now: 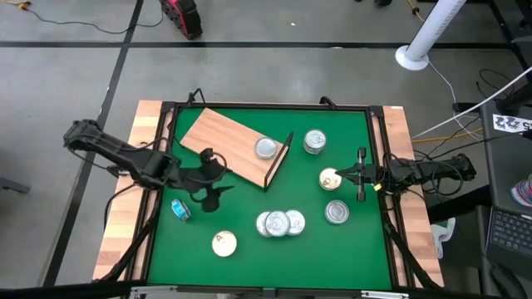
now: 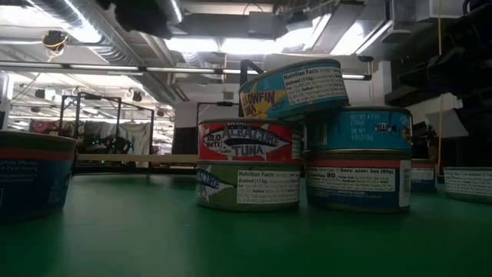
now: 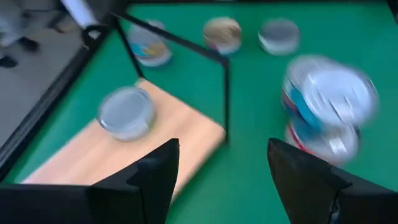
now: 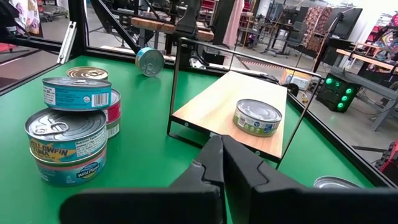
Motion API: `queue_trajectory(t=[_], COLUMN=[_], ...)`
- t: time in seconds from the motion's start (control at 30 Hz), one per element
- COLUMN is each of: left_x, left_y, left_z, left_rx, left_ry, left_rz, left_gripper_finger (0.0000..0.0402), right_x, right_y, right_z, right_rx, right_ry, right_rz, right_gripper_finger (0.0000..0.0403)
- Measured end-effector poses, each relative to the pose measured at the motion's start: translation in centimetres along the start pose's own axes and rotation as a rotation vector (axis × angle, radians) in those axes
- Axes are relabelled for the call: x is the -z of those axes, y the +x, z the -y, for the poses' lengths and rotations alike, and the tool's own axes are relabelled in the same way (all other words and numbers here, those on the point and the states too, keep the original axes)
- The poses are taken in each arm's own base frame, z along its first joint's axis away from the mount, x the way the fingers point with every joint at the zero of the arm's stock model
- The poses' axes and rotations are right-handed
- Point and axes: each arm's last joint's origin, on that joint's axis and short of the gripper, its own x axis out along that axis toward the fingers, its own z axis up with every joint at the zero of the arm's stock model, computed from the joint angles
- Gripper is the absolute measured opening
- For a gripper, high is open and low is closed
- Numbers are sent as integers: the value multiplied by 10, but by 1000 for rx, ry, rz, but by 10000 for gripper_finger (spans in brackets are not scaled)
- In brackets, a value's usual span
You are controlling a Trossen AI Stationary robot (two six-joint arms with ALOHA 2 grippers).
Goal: Stack canned seafood by type on shelf
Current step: Put the sky blue tuna can on the shelf
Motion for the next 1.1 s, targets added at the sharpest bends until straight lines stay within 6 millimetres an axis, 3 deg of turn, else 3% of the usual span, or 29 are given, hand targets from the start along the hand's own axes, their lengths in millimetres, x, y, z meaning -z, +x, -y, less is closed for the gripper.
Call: queue_trajectory(t=[0.4, 0.7, 1.1], left_x=[38, 55, 67], left_y=[-41, -53, -37], left_z=[6, 22, 44], left_rx=[284, 406, 403], left_ry=[324, 630, 774], left_rz=[-603, -708, -821], left_gripper_finger=[239, 239, 239], right_x=[0, 0, 0], right_y=[0, 0, 0], right_z=[0, 0, 0], right_rx=[0, 0, -1], right_ry=[0, 0, 0], right_rz=[0, 1, 1], right_gripper_finger=[7, 7, 7])
